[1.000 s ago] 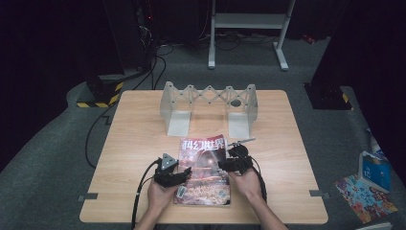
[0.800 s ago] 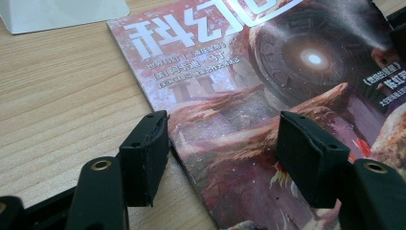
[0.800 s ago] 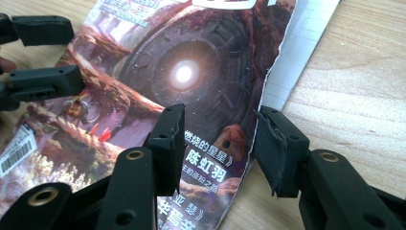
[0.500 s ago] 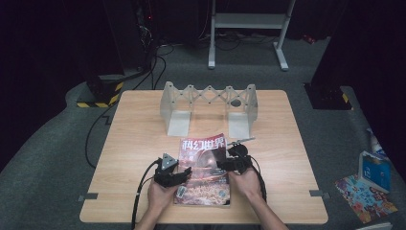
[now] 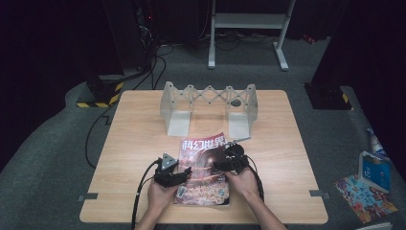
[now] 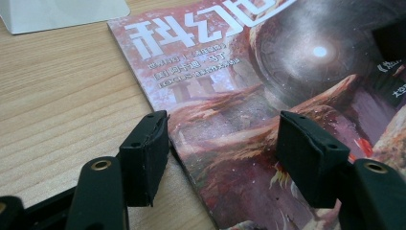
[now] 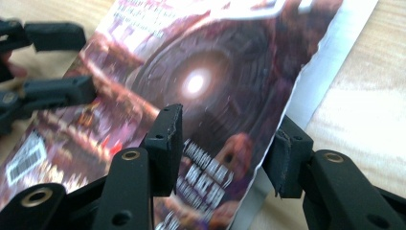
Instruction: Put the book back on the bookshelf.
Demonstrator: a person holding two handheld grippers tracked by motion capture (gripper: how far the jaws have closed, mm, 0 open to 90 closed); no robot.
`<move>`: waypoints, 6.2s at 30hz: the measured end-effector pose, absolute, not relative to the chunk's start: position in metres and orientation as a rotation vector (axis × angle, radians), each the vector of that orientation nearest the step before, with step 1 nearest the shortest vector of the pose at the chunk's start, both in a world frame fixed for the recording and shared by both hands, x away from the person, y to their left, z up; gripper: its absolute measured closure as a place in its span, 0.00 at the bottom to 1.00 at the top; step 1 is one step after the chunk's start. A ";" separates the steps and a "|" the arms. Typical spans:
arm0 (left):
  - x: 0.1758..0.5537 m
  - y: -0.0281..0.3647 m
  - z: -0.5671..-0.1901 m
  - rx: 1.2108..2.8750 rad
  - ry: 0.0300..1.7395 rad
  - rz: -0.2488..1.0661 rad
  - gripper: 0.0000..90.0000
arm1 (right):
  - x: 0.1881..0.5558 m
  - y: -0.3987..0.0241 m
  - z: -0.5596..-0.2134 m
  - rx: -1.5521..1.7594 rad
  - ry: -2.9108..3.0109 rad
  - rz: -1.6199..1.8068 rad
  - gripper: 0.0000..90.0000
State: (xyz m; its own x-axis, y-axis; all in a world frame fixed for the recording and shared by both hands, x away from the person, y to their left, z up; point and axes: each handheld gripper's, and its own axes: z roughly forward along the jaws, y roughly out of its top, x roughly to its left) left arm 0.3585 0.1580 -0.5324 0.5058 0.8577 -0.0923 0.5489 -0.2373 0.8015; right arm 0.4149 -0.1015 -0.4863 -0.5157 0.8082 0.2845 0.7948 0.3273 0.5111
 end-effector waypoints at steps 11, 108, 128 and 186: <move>0.359 0.158 -0.532 1.921 1.158 0.470 0.40 | 0.423 -0.095 -0.490 1.539 2.573 0.960 0.60; 0.396 0.177 -0.527 1.734 1.208 0.017 0.41 | 0.399 -0.114 -0.465 0.862 2.746 1.257 0.99; 0.390 0.179 -0.518 1.746 1.195 0.089 0.79 | 0.409 -0.109 -0.481 1.065 2.751 1.104 0.87; 0.409 0.175 -0.527 1.809 1.237 -0.127 0.62 | 0.425 -0.117 -0.501 1.293 2.638 0.859 1.00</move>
